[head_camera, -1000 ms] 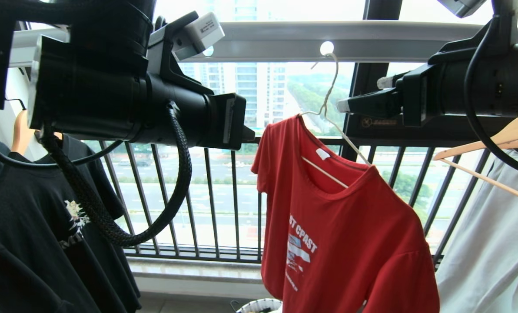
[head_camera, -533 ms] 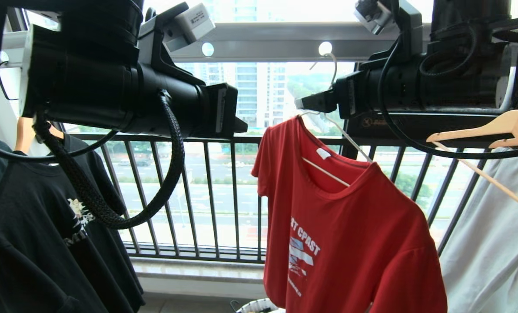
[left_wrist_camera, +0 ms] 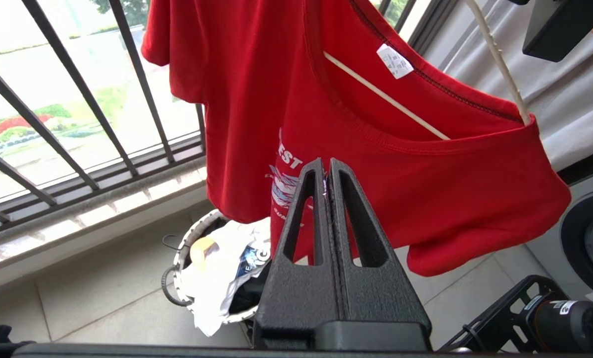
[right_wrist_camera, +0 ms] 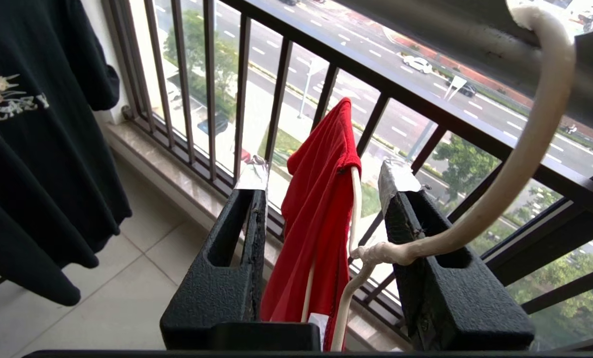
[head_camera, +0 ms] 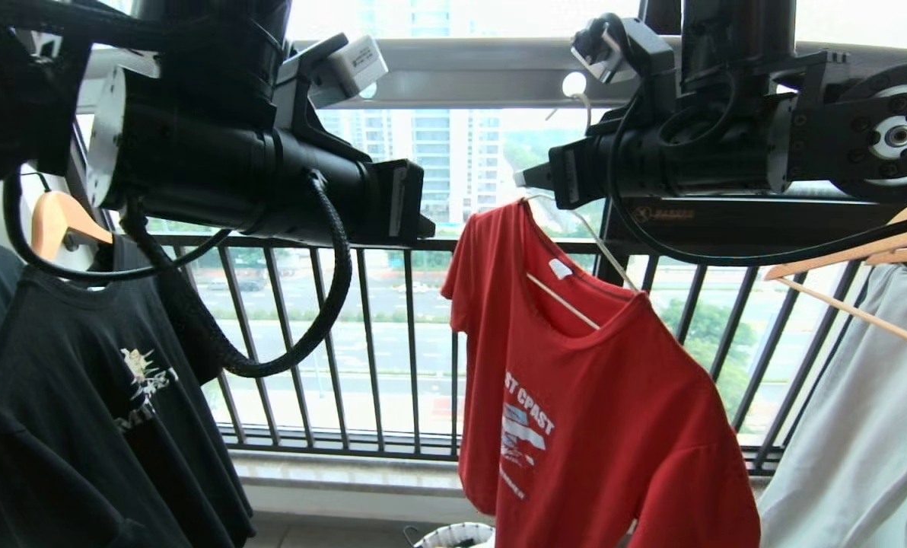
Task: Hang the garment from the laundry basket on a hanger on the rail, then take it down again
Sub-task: Take the clothes off the clothes rack
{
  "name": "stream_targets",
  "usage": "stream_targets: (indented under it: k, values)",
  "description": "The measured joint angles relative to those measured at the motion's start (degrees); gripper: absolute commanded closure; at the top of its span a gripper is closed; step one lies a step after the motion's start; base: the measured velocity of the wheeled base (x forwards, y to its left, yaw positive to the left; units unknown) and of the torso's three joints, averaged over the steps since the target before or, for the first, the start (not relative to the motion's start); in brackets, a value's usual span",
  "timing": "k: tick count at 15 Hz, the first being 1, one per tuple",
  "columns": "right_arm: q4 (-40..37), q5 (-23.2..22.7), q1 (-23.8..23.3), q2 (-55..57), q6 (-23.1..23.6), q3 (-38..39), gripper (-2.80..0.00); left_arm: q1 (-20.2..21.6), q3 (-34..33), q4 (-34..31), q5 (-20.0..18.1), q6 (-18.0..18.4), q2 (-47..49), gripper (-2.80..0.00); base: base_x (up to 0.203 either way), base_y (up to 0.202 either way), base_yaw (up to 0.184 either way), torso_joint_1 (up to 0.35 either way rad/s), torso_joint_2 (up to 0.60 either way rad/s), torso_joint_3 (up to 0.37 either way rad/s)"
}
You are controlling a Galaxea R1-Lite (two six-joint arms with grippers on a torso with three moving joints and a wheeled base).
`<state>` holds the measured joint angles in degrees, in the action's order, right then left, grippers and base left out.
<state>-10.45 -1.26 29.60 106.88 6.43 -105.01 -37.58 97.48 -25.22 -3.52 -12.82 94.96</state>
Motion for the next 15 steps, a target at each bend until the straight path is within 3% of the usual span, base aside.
stream_targets:
  k: [2,4,5,6,7,9,12,15]
  values:
    - [0.0,0.03,-0.02,0.33,0.02,-0.37,0.0,1.83,0.36,0.26,-4.44,0.32,2.13,0.0,0.0,0.0,0.0,0.0,0.0,0.0]
    - [-0.07,-0.01,0.02,0.39,0.01,-0.59,0.0,3.96,0.45,0.63,-11.97,0.3,3.52,0.0,0.0,0.0,0.0,0.0,0.0,0.0]
    - [-0.21,-0.06,0.02,0.36,0.02,-0.61,0.0,5.18,0.49,0.82,-17.05,0.24,4.17,-2.21,0.0,0.0,0.0,0.0,0.0,0.0]
    - [-0.28,-0.03,0.05,0.29,0.02,-0.64,0.0,6.02,0.51,1.03,-21.56,0.23,5.08,-2.8,0.0,0.0,0.0,0.0,0.0,0.0]
    - [-0.36,-0.03,0.05,0.2,0.01,-0.64,0.0,6.49,0.49,1.49,-24.45,0.32,6.16,-2.8,0.0,0.0,0.0,0.0,0.0,0.0]
    - [-0.6,-0.03,0.06,-0.17,0.02,-0.5,0.0,6.96,0.12,4.5,-25.49,0.48,8.7,-2.8,0.0,0.0,0.0,0.0,0.0,0.0]
    - [-0.71,-0.03,0.09,-0.9,0.02,-0.23,0.0,7.1,-1.57,10.16,-24.86,0.29,11.37,-2.8,0.0,0.0,0.0,0.0,0.0,0.0]
    - [-1.11,-0.03,0.13,-1.7,0.02,-0.13,0.0,6.64,-3.71,20.03,-21.14,-0.9,14.65,-2.8,0.0,0.0,0.0,0.0,0.0,0.0]
